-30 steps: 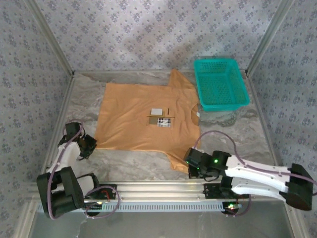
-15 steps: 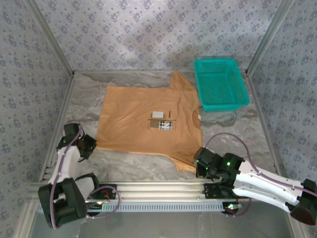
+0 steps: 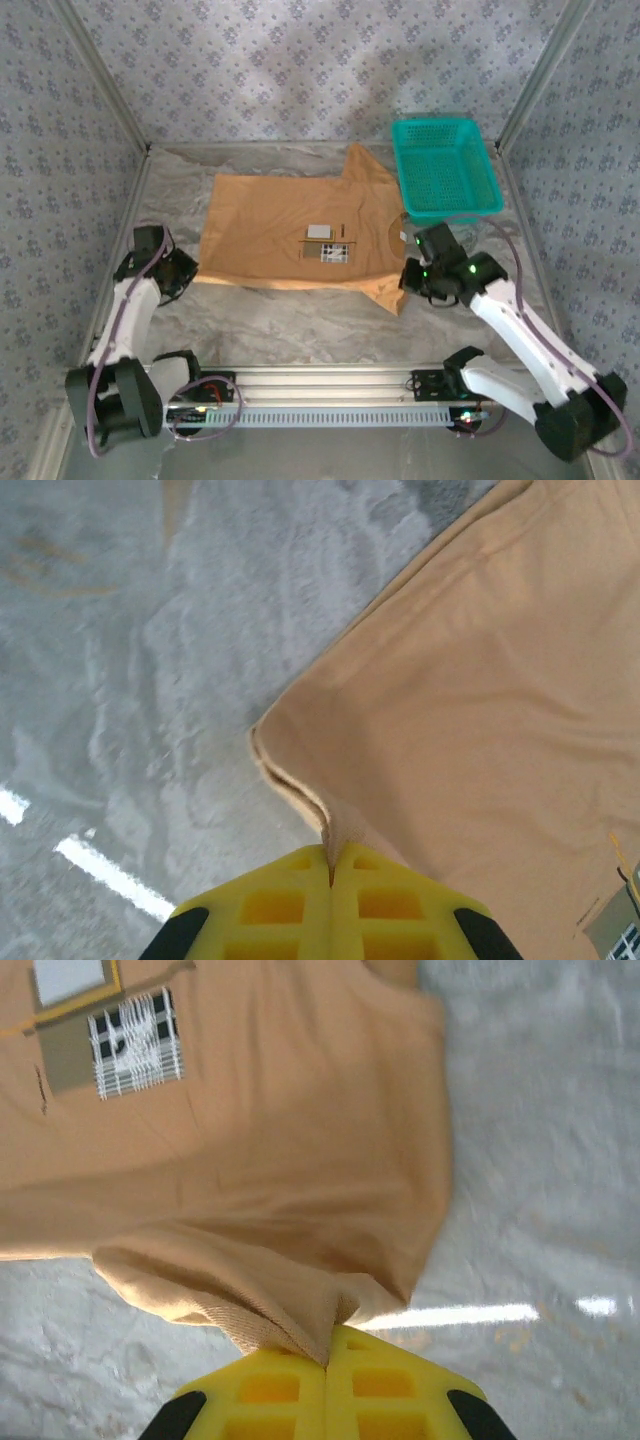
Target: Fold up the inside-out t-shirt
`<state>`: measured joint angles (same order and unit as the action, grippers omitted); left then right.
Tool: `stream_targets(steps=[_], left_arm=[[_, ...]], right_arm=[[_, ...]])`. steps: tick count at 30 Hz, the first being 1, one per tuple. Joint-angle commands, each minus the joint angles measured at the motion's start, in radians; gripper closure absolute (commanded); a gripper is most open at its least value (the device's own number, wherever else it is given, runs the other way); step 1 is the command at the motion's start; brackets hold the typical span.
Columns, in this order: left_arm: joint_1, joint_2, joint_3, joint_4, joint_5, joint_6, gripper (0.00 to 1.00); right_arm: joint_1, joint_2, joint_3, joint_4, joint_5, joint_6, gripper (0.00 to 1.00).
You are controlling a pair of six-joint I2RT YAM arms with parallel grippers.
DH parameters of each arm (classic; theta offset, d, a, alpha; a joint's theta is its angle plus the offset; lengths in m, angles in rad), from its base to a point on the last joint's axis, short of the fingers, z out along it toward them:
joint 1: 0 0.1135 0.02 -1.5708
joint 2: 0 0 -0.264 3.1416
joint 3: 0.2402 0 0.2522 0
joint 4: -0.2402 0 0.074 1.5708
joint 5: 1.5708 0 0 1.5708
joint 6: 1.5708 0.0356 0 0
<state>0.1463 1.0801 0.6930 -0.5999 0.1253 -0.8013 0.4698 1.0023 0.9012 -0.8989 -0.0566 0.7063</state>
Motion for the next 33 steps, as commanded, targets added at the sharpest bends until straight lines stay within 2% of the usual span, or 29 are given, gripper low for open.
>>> stream_targets(steps=[1,4,9,18,24,33], left_arm=[[-0.011,0.117,0.110,0.051,-0.070,0.034,1.00],[-0.011,0.251,0.217,0.064,-0.089,0.051,1.00],[-0.022,0.460,0.398,0.042,-0.084,0.076,1.00],[-0.055,0.692,0.566,0.021,-0.077,0.102,1.00],[-0.071,0.771,0.635,-0.007,-0.076,0.118,1.00],[-0.070,0.700,0.622,-0.024,-0.098,0.120,1.00]], right_arm=[[-0.062,0.126,0.092,0.077,-0.035,-0.165,1.00],[-0.126,0.245,0.174,0.132,-0.077,-0.199,1.00],[-0.168,0.435,0.355,0.137,-0.091,-0.254,1.00],[-0.207,0.691,0.569,0.091,-0.102,-0.310,1.00],[-0.214,0.792,0.648,0.085,-0.114,-0.320,1.00],[-0.216,0.725,0.634,0.076,-0.109,-0.314,1.00]])
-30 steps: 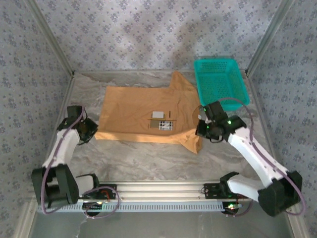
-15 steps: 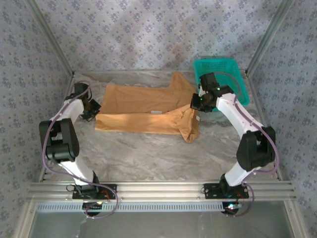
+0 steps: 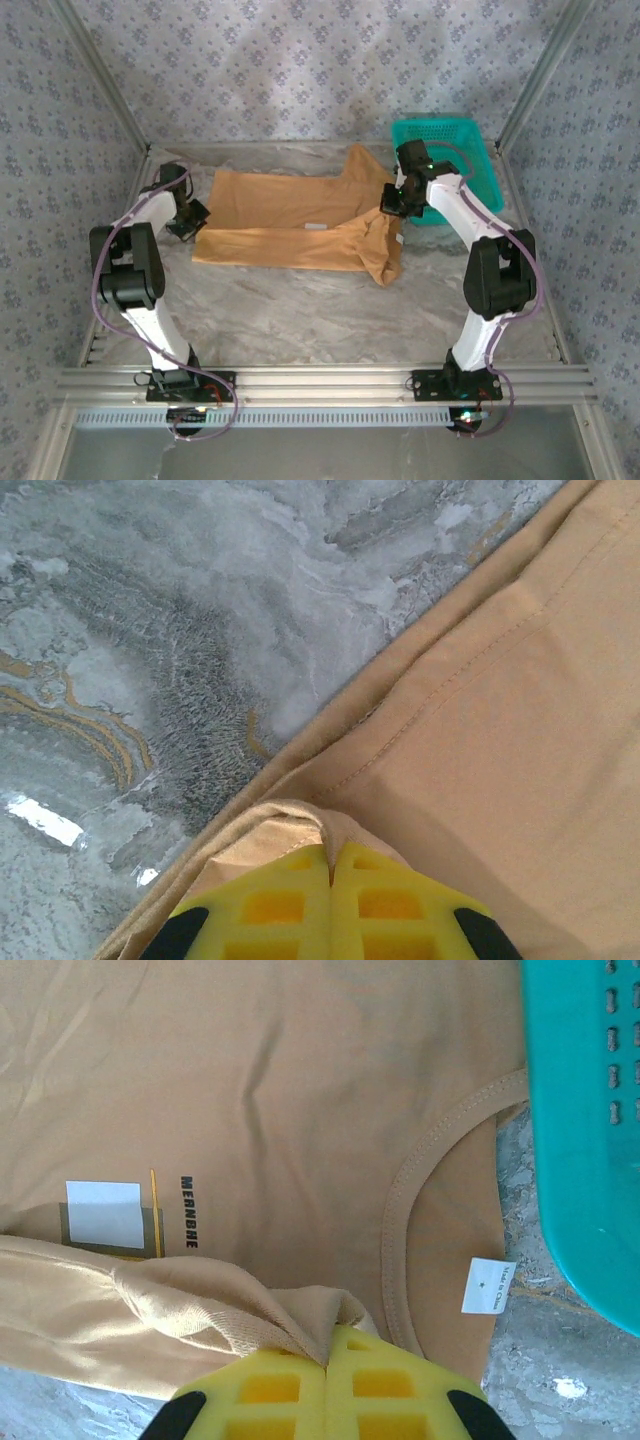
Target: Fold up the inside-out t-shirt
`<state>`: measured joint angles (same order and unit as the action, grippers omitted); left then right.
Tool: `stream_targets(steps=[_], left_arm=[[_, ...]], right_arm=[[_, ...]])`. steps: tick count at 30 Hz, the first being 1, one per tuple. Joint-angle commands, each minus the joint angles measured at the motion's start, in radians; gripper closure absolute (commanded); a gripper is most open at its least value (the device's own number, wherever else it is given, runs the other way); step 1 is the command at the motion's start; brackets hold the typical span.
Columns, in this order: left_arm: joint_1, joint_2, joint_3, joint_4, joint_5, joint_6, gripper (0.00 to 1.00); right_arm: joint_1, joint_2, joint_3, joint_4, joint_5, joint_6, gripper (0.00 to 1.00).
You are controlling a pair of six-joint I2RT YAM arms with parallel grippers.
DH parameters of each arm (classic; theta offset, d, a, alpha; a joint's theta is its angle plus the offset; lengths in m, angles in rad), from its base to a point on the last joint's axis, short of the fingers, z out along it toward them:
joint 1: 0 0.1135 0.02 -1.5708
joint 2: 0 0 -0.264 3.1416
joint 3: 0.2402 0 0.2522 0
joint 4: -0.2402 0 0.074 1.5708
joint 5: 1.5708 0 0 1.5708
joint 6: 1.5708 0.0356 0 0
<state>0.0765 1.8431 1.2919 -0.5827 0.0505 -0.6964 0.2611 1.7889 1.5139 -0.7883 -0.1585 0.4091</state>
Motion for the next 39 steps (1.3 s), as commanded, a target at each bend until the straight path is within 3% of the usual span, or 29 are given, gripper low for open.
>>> stream_targets(steps=[1,7,15,19,28,34,39], left_arm=[[-0.001,-0.078,0.027,-0.045,-0.023,0.014,1.00],[0.007,-0.252,0.100,-0.122,-0.021,0.004,1.00],[0.046,-0.729,0.215,-0.044,-0.045,-0.012,1.00],[0.045,-0.856,0.334,-0.047,-0.090,0.008,1.00],[0.045,-0.860,0.544,-0.070,-0.076,0.050,1.00],[0.045,-0.788,0.548,-0.052,-0.096,0.075,1.00],[0.047,-0.670,0.492,-0.006,-0.111,0.105,1.00]], right_arm=[[-0.010,-0.076,0.025,-0.041,-0.004,-0.017,1.00],[-0.025,-0.262,0.092,-0.043,0.036,-0.018,1.00],[-0.049,-0.554,0.308,-0.063,0.036,-0.032,1.00],[-0.052,-0.623,0.446,-0.103,0.009,-0.046,1.00],[-0.055,-0.629,0.690,-0.157,0.119,-0.115,1.00],[-0.087,-0.517,0.735,-0.161,0.160,-0.153,1.00],[-0.179,-0.388,0.701,-0.106,0.112,-0.128,1.00]])
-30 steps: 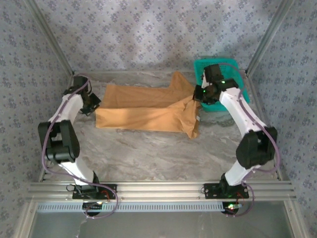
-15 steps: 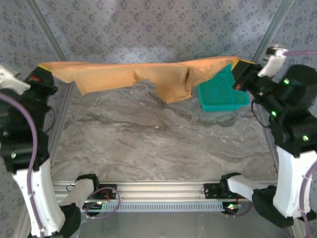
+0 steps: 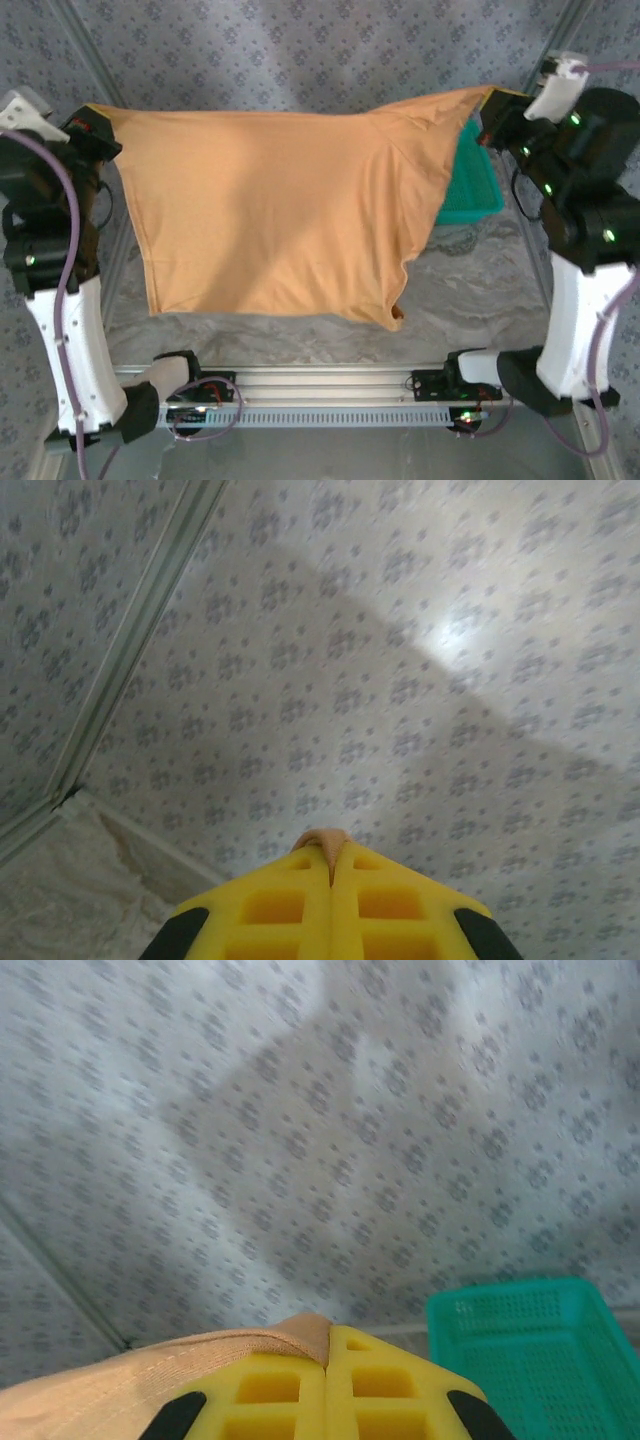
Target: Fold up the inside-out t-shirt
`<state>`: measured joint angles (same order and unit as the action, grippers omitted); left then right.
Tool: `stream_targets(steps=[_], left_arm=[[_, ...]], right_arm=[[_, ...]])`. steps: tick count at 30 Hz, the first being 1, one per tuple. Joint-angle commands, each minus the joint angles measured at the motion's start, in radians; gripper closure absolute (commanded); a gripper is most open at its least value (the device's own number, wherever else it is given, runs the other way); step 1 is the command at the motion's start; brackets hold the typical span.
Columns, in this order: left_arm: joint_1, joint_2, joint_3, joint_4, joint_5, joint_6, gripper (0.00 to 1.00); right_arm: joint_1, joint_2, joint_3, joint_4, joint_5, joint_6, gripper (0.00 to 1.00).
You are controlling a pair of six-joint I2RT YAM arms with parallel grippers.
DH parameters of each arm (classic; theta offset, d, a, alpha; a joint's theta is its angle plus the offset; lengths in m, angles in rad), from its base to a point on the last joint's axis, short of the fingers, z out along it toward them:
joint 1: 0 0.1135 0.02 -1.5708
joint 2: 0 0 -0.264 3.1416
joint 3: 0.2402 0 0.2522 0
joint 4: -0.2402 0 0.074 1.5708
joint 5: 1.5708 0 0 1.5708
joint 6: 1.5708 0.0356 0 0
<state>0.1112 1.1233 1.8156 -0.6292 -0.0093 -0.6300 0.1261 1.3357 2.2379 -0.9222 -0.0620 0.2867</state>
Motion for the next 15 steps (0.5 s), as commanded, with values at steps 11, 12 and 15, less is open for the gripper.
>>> stream_targets(steps=[11,12,15], left_arm=[[0.016,0.582,-0.124,0.118,0.043,0.027,1.00],[0.016,0.636,-0.119,0.124,0.045,0.023,1.00],[0.016,0.778,-0.082,0.131,0.036,0.010,1.00]], right_arm=[[-0.011,0.631,0.061,0.124,-0.134,0.082,1.00],[0.009,0.706,0.101,0.123,-0.134,0.083,1.00],[0.044,0.933,0.274,0.090,-0.129,0.110,1.00]])
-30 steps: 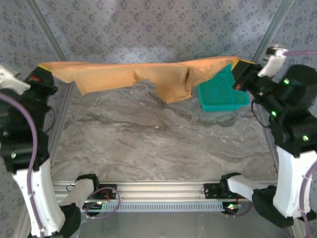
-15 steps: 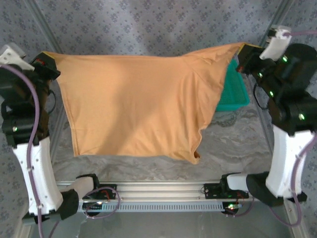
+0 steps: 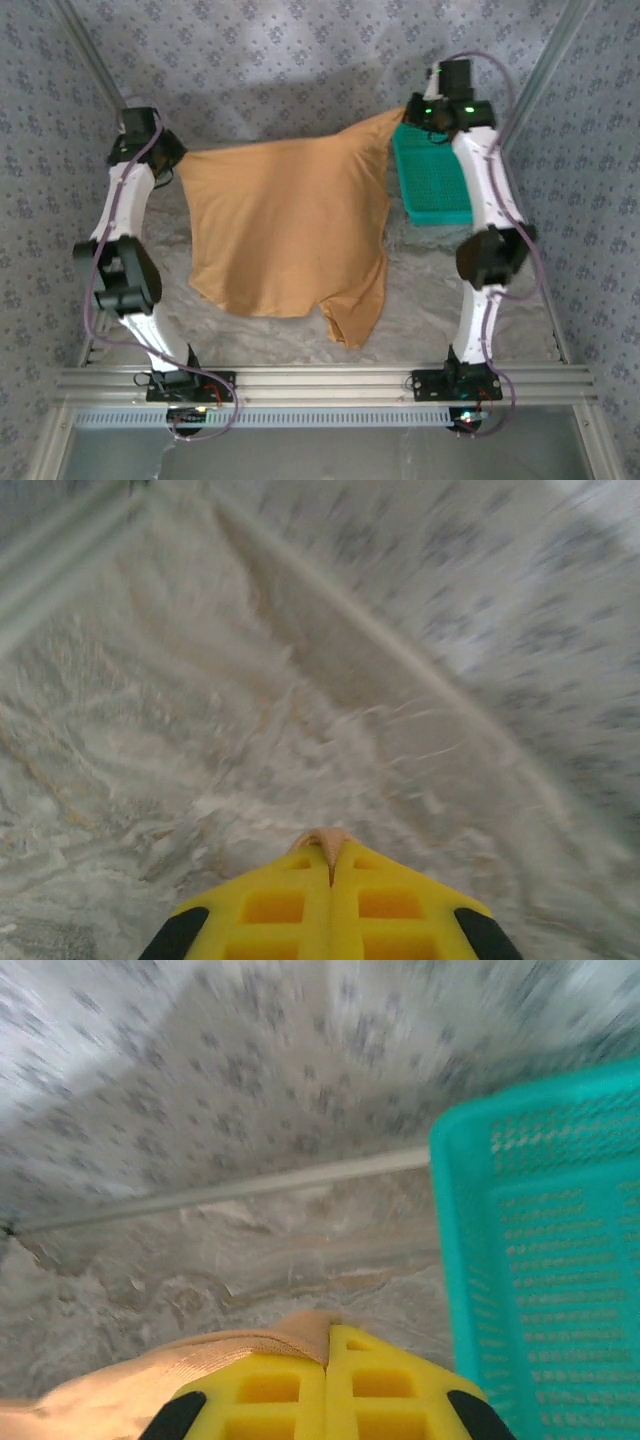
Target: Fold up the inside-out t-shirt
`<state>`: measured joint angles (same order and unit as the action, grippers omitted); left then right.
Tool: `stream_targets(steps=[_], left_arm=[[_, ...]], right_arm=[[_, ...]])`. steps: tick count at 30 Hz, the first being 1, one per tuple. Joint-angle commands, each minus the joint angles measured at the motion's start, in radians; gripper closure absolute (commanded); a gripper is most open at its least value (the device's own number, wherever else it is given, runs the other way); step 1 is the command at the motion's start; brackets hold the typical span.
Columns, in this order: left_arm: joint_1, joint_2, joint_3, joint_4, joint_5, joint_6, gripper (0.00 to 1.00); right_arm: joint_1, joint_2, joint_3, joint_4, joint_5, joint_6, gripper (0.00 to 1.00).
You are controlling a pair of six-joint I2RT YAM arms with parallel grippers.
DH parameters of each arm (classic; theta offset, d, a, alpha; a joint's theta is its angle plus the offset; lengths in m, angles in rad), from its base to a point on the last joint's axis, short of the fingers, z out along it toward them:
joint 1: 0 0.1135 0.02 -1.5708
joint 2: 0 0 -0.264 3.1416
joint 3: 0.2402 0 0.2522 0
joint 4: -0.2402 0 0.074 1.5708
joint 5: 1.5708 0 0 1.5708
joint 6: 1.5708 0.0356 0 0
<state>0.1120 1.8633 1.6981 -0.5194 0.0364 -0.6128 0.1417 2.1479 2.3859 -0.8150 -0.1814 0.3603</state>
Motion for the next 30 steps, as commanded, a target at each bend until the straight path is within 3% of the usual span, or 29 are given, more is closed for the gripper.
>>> stream_targets(steps=[1,6,7,8,9,11,13,15,17,19,25,30], left_arm=[[0.015,0.082,0.050,0.028,-0.016,-0.009,1.00],[0.021,0.290,0.201,-0.003,-0.011,-0.016,0.99],[0.023,0.338,0.260,-0.033,0.002,-0.018,0.90],[0.023,0.371,0.310,-0.057,0.009,-0.018,0.77],[0.023,0.405,0.364,-0.090,0.015,-0.016,0.65],[0.024,0.456,0.471,-0.177,0.019,0.000,0.54],[0.022,0.472,0.557,-0.273,-0.014,0.008,0.49],[0.013,0.430,0.549,-0.310,-0.066,0.003,0.48],[-0.005,0.345,0.471,-0.311,-0.107,0.001,0.48],[-0.043,0.208,0.290,-0.245,-0.109,0.001,0.48],[-0.148,-0.111,-0.345,0.077,0.134,-0.098,0.49],[-0.175,-0.174,-0.616,0.203,0.190,-0.132,0.49]], right_arm=[[0.027,0.193,0.187,-0.024,-0.015,0.055,1.00],[0.006,0.372,0.243,0.101,-0.025,0.191,1.00],[0.003,0.392,0.246,0.132,-0.024,0.213,1.00],[0.006,0.403,0.246,0.160,-0.029,0.221,0.91],[0.008,0.413,0.246,0.190,-0.042,0.232,0.76],[0.003,0.423,0.250,0.222,-0.100,0.261,0.44],[-0.003,0.415,0.256,0.234,-0.148,0.296,0.31],[-0.001,0.394,0.258,0.206,-0.166,0.298,0.30],[0.007,0.362,0.249,0.148,-0.178,0.294,0.30],[0.022,0.314,0.196,0.102,-0.182,0.290,0.33],[0.121,0.150,-0.101,0.077,-0.201,0.221,0.46],[0.225,-0.025,-0.473,0.139,-0.153,0.111,0.46]])
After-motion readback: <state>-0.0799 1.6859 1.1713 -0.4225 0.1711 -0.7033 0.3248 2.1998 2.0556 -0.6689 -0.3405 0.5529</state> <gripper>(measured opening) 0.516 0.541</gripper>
